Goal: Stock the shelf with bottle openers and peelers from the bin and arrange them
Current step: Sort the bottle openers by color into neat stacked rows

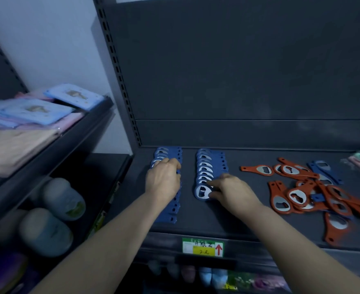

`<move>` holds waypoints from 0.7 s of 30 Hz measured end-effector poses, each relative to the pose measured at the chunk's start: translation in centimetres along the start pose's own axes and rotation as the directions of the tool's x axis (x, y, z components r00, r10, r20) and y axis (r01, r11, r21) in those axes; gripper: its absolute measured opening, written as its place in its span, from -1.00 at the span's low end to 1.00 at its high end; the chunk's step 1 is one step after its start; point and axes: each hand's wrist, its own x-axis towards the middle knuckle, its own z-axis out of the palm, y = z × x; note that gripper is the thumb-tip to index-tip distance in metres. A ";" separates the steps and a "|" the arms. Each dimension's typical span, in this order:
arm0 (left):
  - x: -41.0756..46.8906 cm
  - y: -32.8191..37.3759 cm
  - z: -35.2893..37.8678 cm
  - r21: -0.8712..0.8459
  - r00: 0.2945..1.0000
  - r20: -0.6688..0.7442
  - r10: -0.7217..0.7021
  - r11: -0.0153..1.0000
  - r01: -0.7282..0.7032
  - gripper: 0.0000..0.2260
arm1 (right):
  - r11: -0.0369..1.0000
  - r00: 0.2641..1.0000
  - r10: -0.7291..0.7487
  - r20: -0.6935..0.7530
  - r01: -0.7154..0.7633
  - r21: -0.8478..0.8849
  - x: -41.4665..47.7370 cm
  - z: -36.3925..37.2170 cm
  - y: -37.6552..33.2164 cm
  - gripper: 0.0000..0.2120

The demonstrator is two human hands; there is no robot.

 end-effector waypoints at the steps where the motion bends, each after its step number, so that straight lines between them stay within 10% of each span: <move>1: -0.1 0.1 -0.1 -0.010 1.000 -0.001 -0.003 1.000 0.003 -0.78 | 1.000 1.000 0.006 -0.001 -0.006 -0.028 0.1 0.1 -0.1 -0.69; 21: 2.9 14.1 2.7 -0.046 0.966 0.148 0.210 0.978 -0.205 -0.83 | 0.946 0.962 0.144 -0.233 -0.203 -0.253 -4.3 -5.0 11.0 -0.75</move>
